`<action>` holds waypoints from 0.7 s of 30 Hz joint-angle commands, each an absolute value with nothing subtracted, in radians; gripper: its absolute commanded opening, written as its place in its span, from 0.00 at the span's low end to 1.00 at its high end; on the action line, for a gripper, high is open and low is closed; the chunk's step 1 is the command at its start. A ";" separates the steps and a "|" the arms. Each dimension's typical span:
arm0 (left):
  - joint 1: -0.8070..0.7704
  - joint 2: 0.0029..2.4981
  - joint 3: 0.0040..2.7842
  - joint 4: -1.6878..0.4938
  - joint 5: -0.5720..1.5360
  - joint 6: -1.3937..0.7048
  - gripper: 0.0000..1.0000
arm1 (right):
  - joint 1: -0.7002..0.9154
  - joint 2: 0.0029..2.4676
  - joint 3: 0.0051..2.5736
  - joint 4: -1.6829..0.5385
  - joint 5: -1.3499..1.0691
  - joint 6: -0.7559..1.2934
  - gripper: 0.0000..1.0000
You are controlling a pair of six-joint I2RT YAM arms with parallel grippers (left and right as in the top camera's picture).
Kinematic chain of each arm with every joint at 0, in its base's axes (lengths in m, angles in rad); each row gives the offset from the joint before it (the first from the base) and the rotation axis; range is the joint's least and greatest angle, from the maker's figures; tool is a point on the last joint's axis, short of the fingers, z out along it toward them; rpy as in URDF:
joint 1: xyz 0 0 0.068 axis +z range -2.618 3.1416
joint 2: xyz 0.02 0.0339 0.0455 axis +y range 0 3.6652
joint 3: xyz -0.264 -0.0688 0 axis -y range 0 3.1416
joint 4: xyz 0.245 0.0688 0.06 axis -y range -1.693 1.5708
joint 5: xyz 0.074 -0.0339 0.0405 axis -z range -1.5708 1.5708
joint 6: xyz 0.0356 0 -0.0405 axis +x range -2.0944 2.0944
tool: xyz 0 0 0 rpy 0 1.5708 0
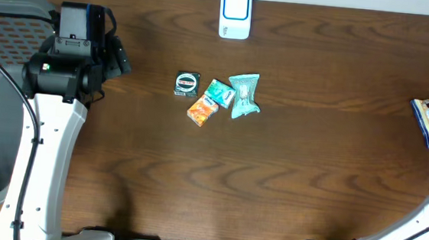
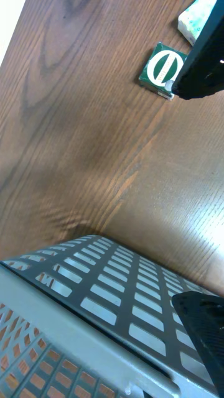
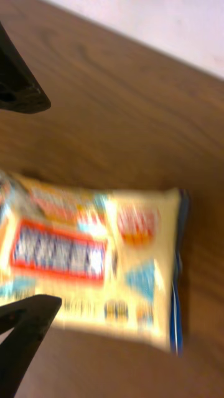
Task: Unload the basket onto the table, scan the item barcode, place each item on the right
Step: 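Carry the bag to the far right and drop it on the table, then move the right gripper to the green packets and grasp one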
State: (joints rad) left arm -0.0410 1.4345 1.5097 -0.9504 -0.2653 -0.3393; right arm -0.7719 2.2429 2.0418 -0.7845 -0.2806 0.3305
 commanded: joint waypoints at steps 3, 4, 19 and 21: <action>-0.038 1.438 1.513 -0.954 -0.278 -0.326 0.98 | -0.708 2.217 2.057 -0.791 -0.501 0.316 0.79; -0.038 1.438 1.513 -0.954 -0.278 -0.326 0.98 | -0.688 2.217 2.057 -0.802 -0.525 0.316 0.74; -0.038 1.438 1.513 -0.954 -0.278 -0.326 0.98 | -0.148 2.218 2.033 -0.961 -0.503 0.098 0.99; -0.038 1.438 1.513 -0.954 -0.278 -0.326 0.98 | -0.083 2.218 2.027 -0.960 -0.467 0.098 0.99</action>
